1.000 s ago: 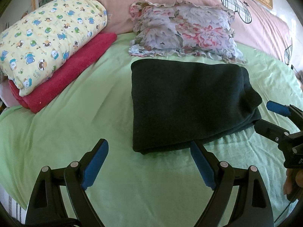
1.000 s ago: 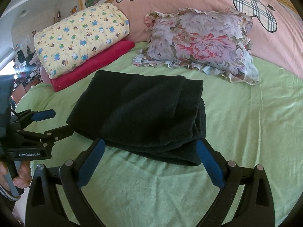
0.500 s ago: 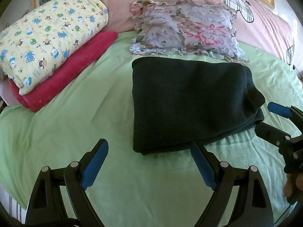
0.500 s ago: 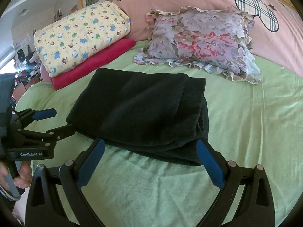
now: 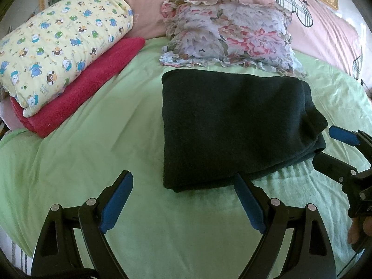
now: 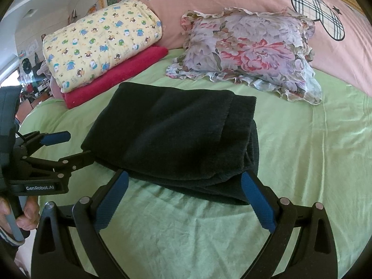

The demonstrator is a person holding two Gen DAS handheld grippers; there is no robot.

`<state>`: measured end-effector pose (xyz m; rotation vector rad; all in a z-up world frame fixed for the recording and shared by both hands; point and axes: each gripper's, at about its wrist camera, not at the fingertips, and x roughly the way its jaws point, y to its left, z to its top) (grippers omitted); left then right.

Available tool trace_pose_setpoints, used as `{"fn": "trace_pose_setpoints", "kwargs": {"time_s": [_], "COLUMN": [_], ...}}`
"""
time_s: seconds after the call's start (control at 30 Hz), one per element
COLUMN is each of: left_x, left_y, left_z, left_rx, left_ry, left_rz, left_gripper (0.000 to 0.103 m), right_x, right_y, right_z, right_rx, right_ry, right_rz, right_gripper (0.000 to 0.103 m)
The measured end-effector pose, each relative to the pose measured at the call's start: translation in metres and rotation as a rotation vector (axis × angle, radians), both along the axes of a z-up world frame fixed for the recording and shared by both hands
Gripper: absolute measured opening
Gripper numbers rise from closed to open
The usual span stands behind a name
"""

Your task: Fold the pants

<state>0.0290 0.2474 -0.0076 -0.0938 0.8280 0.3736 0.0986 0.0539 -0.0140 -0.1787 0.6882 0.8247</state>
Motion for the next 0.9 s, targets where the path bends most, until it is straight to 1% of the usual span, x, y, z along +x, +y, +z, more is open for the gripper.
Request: {"fn": "trace_pose_setpoints", "kwargs": {"time_s": [0.53,0.73,0.9], "left_x": [0.003,0.006,0.008], "left_y": [0.0,0.001,0.001], "left_z": [0.001,0.006,0.012], "left_rx": [0.003,-0.004,0.005], "left_ry": [-0.005,-0.018,-0.032], "left_rz": [0.002,0.01,0.018], "left_gripper": [0.089,0.089,0.089], "right_x": [0.0,0.002,0.004], "right_y": [0.002,0.0,-0.002], "right_z": [0.002,0.008,0.01], "right_rx": [0.006,0.019,0.033], "right_ry": [-0.003,-0.011,-0.012], "right_rz": [0.002,-0.004,-0.008], "right_gripper": [0.098,0.098,0.098]}}
